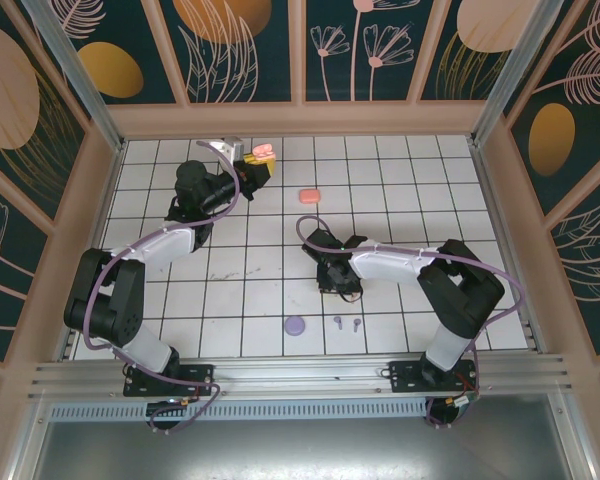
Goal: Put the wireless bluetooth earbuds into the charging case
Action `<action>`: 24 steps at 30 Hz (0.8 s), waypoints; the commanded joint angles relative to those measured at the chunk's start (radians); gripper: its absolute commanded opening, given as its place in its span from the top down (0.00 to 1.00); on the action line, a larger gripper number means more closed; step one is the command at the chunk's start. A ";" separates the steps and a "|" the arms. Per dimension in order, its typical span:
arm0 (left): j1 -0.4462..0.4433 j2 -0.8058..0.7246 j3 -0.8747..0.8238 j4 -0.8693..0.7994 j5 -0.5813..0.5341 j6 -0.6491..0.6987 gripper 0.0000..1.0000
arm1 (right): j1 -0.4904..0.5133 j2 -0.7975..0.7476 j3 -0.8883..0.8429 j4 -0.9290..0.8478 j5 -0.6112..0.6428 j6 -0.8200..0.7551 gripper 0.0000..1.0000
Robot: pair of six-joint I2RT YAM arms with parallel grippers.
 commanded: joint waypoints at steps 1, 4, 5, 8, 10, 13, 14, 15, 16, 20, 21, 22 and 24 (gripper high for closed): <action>-0.002 0.000 -0.009 0.036 -0.004 -0.009 1.00 | 0.013 0.059 -0.017 0.024 -0.012 0.005 0.69; -0.001 0.000 -0.010 0.036 -0.004 -0.008 1.00 | 0.013 0.064 -0.011 0.026 -0.012 0.002 0.70; -0.001 0.000 -0.009 0.036 -0.004 -0.008 1.00 | 0.013 0.067 -0.009 0.026 -0.012 0.003 0.70; -0.002 0.000 -0.011 0.036 -0.003 -0.009 1.00 | 0.013 0.074 0.001 0.025 -0.012 -0.001 0.71; -0.002 0.001 -0.010 0.036 -0.002 -0.008 1.00 | 0.015 0.076 0.005 0.024 -0.012 -0.003 0.72; -0.001 0.000 -0.011 0.034 -0.003 -0.007 1.00 | 0.016 0.077 0.010 0.022 -0.011 -0.004 0.75; -0.002 0.000 -0.010 0.034 -0.003 -0.008 1.00 | 0.016 0.075 0.012 0.022 -0.010 -0.005 0.75; -0.002 0.000 -0.011 0.034 -0.002 -0.008 1.00 | 0.016 0.074 0.011 0.021 -0.010 -0.006 0.77; -0.001 0.000 -0.010 0.033 -0.001 -0.007 1.00 | 0.016 0.073 0.011 0.020 -0.009 -0.006 0.77; -0.001 -0.002 -0.011 0.029 0.000 -0.004 1.00 | 0.018 0.067 0.012 0.018 -0.007 -0.006 0.81; -0.001 -0.002 -0.010 0.028 0.000 -0.005 1.00 | 0.019 0.066 0.012 0.018 -0.006 -0.006 0.81; -0.001 -0.002 -0.010 0.026 0.000 -0.004 1.00 | 0.019 0.064 0.012 0.018 -0.005 -0.004 0.82; -0.001 -0.002 -0.009 0.025 0.002 -0.004 1.00 | 0.021 0.060 0.012 0.017 -0.003 -0.006 0.84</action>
